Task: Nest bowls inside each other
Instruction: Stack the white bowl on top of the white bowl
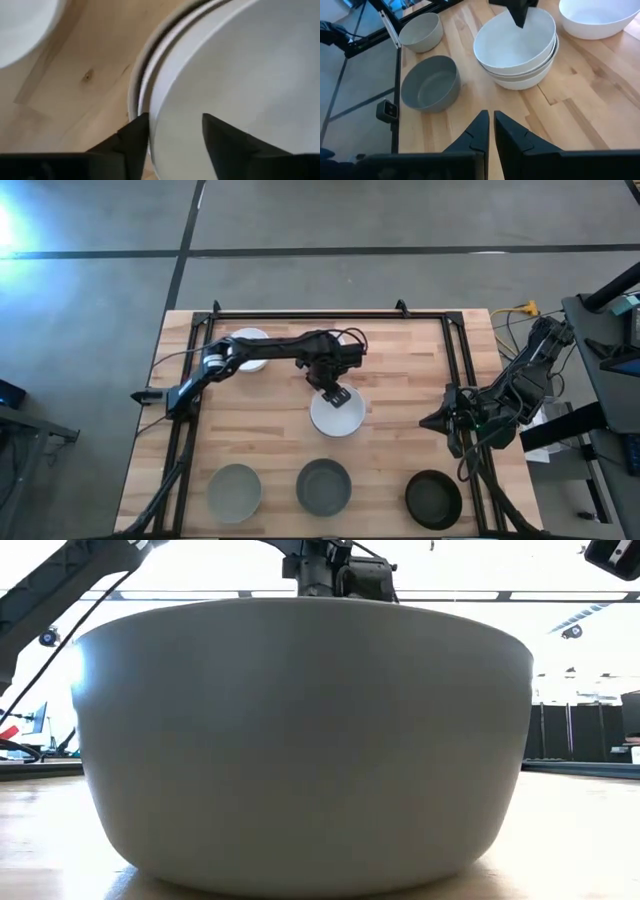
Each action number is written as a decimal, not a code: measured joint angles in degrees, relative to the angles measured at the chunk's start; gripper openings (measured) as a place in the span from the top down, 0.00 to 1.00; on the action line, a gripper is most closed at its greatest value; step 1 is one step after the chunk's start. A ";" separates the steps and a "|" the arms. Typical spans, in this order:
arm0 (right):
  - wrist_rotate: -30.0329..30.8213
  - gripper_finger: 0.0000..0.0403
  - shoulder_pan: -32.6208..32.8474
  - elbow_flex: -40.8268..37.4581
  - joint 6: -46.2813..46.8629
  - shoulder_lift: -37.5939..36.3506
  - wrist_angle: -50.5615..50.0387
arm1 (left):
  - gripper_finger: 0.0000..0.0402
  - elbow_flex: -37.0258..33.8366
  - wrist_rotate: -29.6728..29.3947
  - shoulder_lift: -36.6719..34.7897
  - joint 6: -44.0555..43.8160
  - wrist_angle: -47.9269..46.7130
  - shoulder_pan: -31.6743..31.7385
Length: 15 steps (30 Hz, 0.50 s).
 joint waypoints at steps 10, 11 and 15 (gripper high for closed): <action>4.30 0.94 -0.08 0.00 1.52 0.50 0.37 | 0.49 -0.13 -4.85 -5.19 1.61 0.04 0.35; 4.75 0.94 -0.14 0.00 1.53 0.61 0.39 | 0.49 -0.15 -4.87 -5.45 1.96 1.42 0.36; 5.29 0.94 -0.15 0.00 1.56 1.25 0.47 | 0.51 -0.15 -4.53 -6.46 6.91 10.34 0.22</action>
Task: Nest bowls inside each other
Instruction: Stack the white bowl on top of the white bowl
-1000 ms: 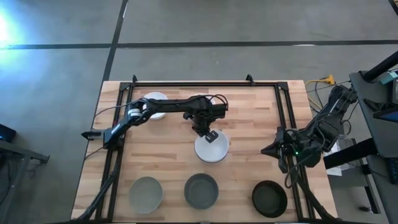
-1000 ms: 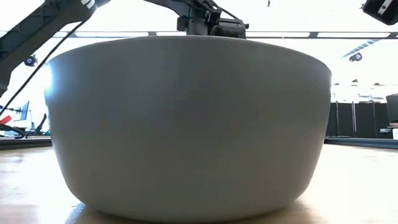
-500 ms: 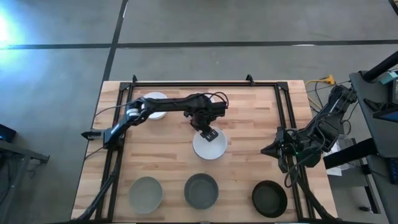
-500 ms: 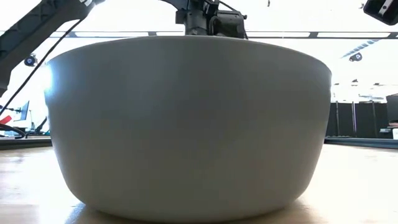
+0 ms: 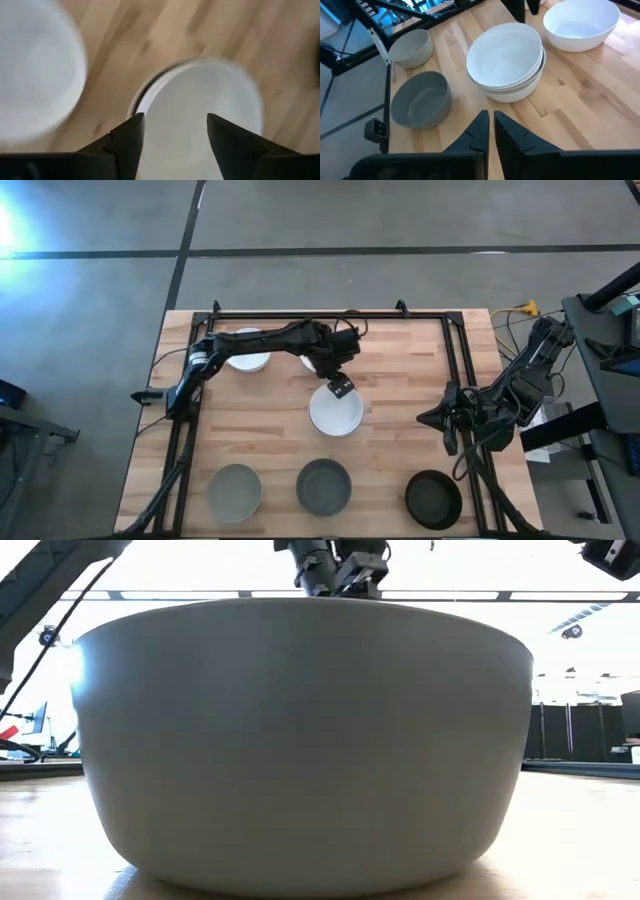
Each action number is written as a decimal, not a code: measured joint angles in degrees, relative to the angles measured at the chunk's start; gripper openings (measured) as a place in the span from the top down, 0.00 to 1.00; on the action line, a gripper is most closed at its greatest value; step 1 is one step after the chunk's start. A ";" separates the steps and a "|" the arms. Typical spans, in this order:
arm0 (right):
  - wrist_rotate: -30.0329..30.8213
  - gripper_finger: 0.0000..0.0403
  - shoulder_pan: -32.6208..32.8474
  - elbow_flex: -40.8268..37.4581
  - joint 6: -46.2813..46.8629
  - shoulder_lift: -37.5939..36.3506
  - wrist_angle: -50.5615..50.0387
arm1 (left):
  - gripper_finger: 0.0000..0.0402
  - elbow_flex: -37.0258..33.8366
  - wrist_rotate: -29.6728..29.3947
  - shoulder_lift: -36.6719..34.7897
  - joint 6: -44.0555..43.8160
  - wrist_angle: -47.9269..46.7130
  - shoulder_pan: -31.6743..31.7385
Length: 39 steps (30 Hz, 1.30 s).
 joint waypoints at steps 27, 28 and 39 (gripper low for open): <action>-0.57 0.94 0.00 0.00 7.49 4.66 2.71 | 0.99 -12.49 4.98 -6.56 9.71 -1.71 7.80; -0.57 0.94 0.00 0.00 7.49 4.66 2.76 | 0.99 -13.55 2.51 -8.15 10.39 -2.66 8.00; 1.57 0.94 -0.27 0.00 7.43 4.71 2.72 | 0.99 -39.92 -16.94 -30.27 8.62 -2.63 10.50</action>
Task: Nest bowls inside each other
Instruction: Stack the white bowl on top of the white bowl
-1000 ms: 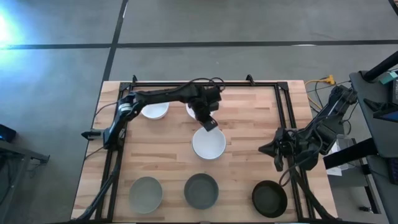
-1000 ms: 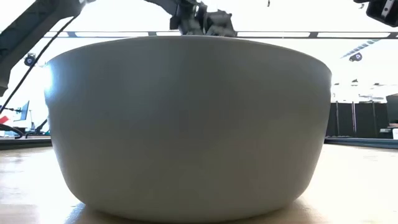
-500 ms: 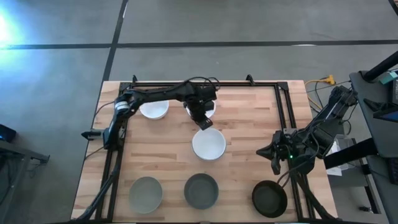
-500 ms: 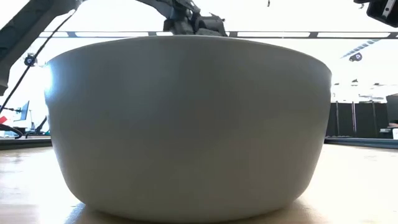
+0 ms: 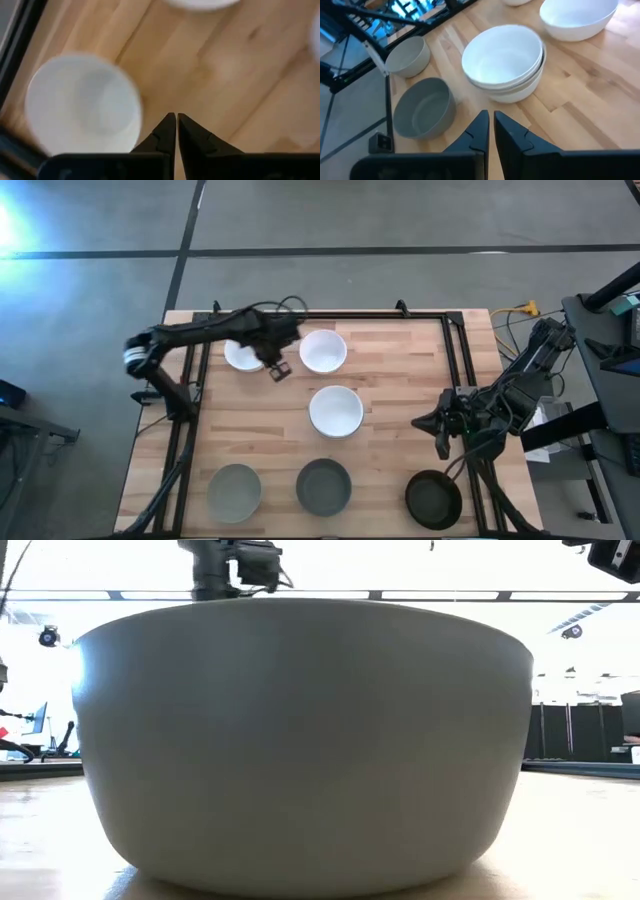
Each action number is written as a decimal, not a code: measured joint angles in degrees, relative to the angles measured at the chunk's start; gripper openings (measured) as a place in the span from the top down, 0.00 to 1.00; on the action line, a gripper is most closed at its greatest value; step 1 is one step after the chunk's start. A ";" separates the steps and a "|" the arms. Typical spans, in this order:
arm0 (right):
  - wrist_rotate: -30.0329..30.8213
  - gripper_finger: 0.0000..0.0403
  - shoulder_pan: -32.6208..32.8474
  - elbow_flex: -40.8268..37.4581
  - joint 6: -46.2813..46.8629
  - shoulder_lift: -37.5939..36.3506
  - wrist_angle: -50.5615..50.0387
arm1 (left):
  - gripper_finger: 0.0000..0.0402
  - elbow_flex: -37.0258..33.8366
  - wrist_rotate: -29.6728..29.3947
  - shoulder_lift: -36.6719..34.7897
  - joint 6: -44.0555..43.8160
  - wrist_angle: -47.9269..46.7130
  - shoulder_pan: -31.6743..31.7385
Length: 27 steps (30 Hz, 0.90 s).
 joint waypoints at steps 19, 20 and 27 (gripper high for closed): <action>2.86 0.94 -5.05 0.00 0.03 0.04 2.25 | 0.45 -21.19 6.43 -13.12 -8.25 7.53 9.18; 2.86 0.94 -5.15 0.00 0.03 0.04 2.80 | 0.43 -21.19 6.44 -12.19 -7.62 7.65 9.43; 2.85 0.94 -5.15 0.00 0.73 0.05 4.82 | 0.40 -20.38 6.58 -4.74 -0.05 9.95 9.93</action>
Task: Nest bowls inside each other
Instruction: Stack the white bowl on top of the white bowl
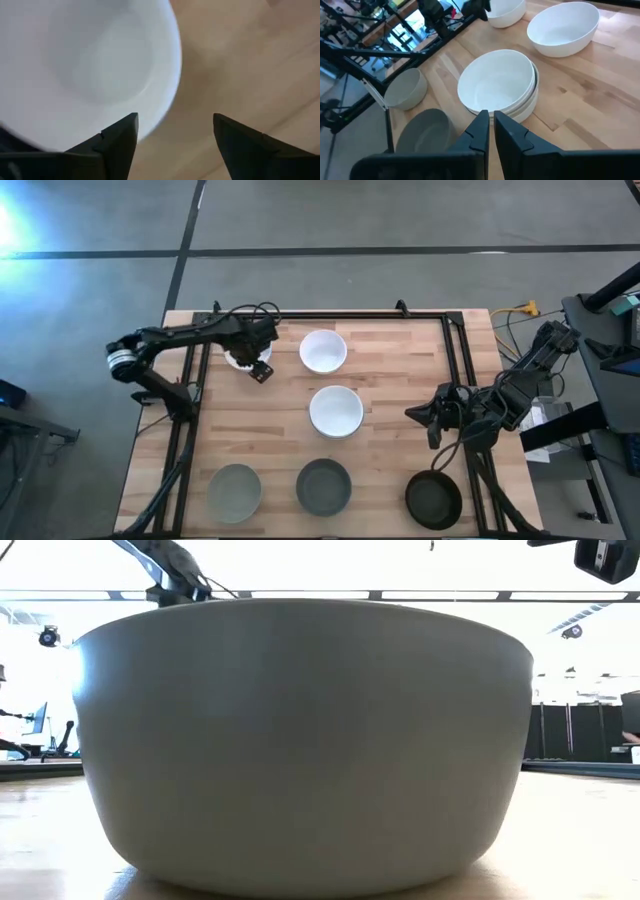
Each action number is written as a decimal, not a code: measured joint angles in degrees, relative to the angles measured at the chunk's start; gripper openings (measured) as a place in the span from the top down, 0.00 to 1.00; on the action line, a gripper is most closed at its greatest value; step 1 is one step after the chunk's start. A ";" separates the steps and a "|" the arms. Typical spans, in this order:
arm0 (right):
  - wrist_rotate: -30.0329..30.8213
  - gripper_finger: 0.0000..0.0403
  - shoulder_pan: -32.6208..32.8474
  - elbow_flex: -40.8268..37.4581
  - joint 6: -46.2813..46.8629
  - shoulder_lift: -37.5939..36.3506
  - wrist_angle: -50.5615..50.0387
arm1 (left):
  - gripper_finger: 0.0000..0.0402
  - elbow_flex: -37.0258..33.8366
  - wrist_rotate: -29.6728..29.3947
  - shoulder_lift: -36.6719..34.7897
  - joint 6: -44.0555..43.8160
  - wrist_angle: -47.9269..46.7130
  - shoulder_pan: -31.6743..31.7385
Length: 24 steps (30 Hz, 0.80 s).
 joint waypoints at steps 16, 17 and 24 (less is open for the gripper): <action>-0.02 0.94 0.02 0.00 2.28 0.01 1.10 | 0.85 0.22 1.26 9.59 5.36 2.82 0.41; -0.03 0.94 0.02 0.00 2.26 0.01 1.10 | 0.92 0.23 1.94 8.61 5.25 2.68 0.40; 0.71 0.94 0.02 0.00 0.81 0.01 0.92 | 0.98 2.09 2.86 -1.33 3.71 -4.59 -1.28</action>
